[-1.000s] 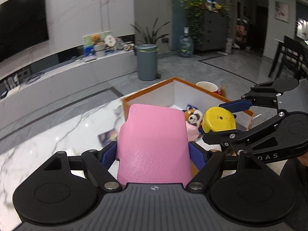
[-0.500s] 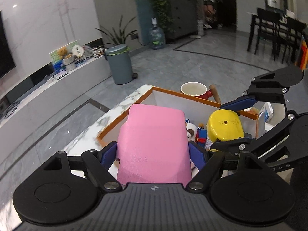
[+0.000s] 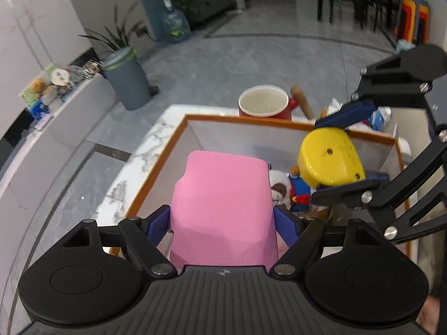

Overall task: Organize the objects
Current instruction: 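Carry the pink case in the left tool while the right tool carries the tape measure into the orange box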

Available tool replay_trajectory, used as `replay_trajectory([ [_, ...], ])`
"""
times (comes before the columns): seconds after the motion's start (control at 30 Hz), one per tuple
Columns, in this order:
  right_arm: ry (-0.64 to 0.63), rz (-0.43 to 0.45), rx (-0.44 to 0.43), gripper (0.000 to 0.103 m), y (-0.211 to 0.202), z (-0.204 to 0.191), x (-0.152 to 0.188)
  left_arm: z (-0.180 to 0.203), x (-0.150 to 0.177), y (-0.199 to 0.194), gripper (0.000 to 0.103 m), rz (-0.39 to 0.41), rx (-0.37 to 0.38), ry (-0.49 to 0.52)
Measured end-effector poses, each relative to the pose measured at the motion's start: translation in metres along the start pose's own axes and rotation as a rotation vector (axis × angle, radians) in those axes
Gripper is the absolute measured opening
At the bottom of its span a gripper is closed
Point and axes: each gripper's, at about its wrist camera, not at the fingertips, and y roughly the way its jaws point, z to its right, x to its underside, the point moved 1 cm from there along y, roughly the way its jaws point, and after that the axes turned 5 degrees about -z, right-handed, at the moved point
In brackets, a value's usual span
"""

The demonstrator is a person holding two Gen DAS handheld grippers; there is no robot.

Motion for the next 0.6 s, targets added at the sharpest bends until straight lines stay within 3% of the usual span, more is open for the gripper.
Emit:
replay_trajectory([
  [0.23, 0.026, -0.034, 0.002, 0.062, 0.028, 0.011, -0.005, -0.013, -0.003, 0.03, 0.091, -0.086, 0.001, 0.049],
  [0.6, 0.022, -0.064, -0.004, 0.062, 0.06, 0.014, -0.025, -0.029, -0.007, 0.057, 0.091, -0.212, 0.081, 0.138],
])
